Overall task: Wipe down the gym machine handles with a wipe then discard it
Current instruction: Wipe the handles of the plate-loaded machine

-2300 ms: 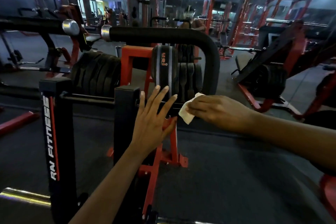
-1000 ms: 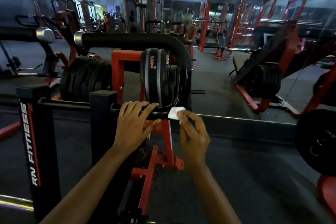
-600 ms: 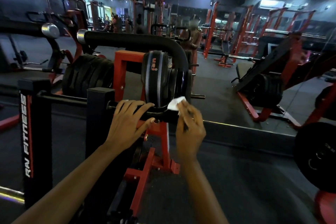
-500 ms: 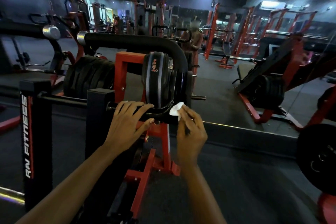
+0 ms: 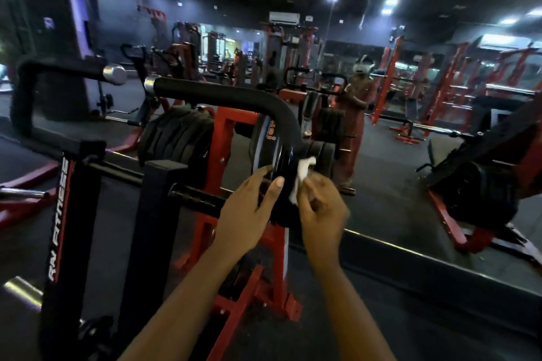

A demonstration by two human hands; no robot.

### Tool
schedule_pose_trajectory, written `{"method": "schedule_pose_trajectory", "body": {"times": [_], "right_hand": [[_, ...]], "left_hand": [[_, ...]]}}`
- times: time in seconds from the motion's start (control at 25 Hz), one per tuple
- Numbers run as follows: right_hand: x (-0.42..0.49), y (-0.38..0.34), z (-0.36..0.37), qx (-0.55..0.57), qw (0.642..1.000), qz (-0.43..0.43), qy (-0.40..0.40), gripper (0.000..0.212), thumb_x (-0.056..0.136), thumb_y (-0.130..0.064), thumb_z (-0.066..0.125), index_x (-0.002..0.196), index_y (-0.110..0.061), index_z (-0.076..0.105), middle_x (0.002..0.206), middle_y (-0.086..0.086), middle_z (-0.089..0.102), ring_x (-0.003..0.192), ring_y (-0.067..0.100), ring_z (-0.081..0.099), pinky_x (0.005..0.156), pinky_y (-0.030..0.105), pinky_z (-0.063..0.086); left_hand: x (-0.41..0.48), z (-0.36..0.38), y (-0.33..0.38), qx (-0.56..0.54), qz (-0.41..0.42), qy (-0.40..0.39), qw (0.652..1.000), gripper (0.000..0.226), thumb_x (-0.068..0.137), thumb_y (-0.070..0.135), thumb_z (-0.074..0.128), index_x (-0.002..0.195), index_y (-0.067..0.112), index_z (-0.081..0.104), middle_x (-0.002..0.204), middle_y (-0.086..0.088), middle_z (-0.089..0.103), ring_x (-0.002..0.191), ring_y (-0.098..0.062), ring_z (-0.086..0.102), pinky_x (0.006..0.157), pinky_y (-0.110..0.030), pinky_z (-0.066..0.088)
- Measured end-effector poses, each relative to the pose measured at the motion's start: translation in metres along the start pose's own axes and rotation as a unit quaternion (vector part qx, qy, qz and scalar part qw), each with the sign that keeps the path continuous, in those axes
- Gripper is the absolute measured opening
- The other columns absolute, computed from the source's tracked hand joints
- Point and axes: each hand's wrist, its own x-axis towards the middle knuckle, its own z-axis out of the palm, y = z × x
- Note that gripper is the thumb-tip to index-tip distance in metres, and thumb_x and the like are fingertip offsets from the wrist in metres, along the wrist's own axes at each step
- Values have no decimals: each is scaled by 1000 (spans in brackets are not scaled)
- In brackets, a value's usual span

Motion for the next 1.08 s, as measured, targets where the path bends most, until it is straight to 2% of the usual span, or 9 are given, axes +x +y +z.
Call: {"method": "schedule_pose_trajectory", "body": {"times": [0.12, 0.2, 0.32, 0.44, 0.6, 0.72, 0.84, 1.0, 1.08], "right_hand": [[30, 0, -17, 37, 997, -54, -27, 32, 81, 2, 60, 107, -16, 63, 101, -2, 65, 92, -11, 57, 78, 6, 47], [72, -10, -18, 20, 991, -130, -37, 29, 81, 0, 61, 107, -13, 66, 102, -3, 64, 92, -6, 57, 81, 3, 43], [119, -21, -2, -28, 949, -298, -96, 27, 78, 1, 62, 103, -8, 70, 104, 6, 69, 96, 16, 62, 88, 19, 47], [128, -20, 4, -83, 895, -413, -150, 26, 80, -6, 54, 101, -8, 70, 103, 9, 68, 97, 27, 60, 81, 34, 51], [116, 2, -19, -131, 829, -504, -205, 34, 75, -6, 67, 110, -3, 65, 109, 13, 65, 100, 25, 50, 73, 37, 55], [105, 15, -37, -124, 780, -555, -262, 35, 81, -12, 50, 113, -4, 63, 110, 12, 65, 100, 22, 51, 64, 34, 57], [139, -6, -30, -76, 805, -523, -269, 31, 77, -1, 58, 106, -3, 67, 105, 16, 67, 96, 24, 58, 76, 31, 52], [178, -31, 0, -49, 839, -425, -337, 29, 80, 4, 56, 106, -4, 67, 107, 18, 66, 99, 33, 62, 88, 45, 51], [162, -14, -4, -35, 847, -440, -296, 29, 82, -4, 51, 105, -3, 68, 105, 18, 67, 95, 34, 63, 84, 42, 51]], "left_hand": [[-7, 19, 11, 59, 6, 80, 995, 58, 88, 63, 23, 133, 31, 44, 80, 15, 64, 70, 4, 60, 70, -12, 45], [-10, 25, 14, 87, -3, 121, 989, 63, 89, 66, 19, 137, 31, 40, 61, 14, 56, 60, 4, 56, 67, -10, 40], [-14, 32, 13, 102, -10, 155, 983, 53, 89, 66, 18, 138, 47, 23, 65, 10, 58, 63, 7, 52, 79, -20, 43], [-17, 34, 13, 106, -2, 167, 980, 50, 89, 63, 23, 137, 53, 16, 51, 12, 44, 61, 1, 54, 76, -23, 46], [-16, 38, 12, 110, -25, 186, 976, 47, 91, 62, 28, 135, 48, 19, 51, 12, 45, 69, 8, 54, 76, -14, 38], [-17, 41, 16, 108, -30, 202, 973, 44, 90, 61, 32, 131, 49, 21, 59, 5, 54, 74, 4, 54, 74, -4, 34], [-16, 39, 12, 79, -19, 203, 976, 47, 87, 63, 31, 133, 60, 20, 56, -5, 54, 53, -14, 52, 65, -7, 40], [-17, 40, 9, 72, -10, 192, 979, 50, 87, 62, 33, 135, 61, 20, 51, -9, 46, 42, -8, 41, 60, -9, 41], [-16, 41, 7, 73, -8, 193, 978, 50, 86, 65, 33, 134, 62, 20, 52, -9, 48, 43, -8, 43, 59, -9, 40]]}}
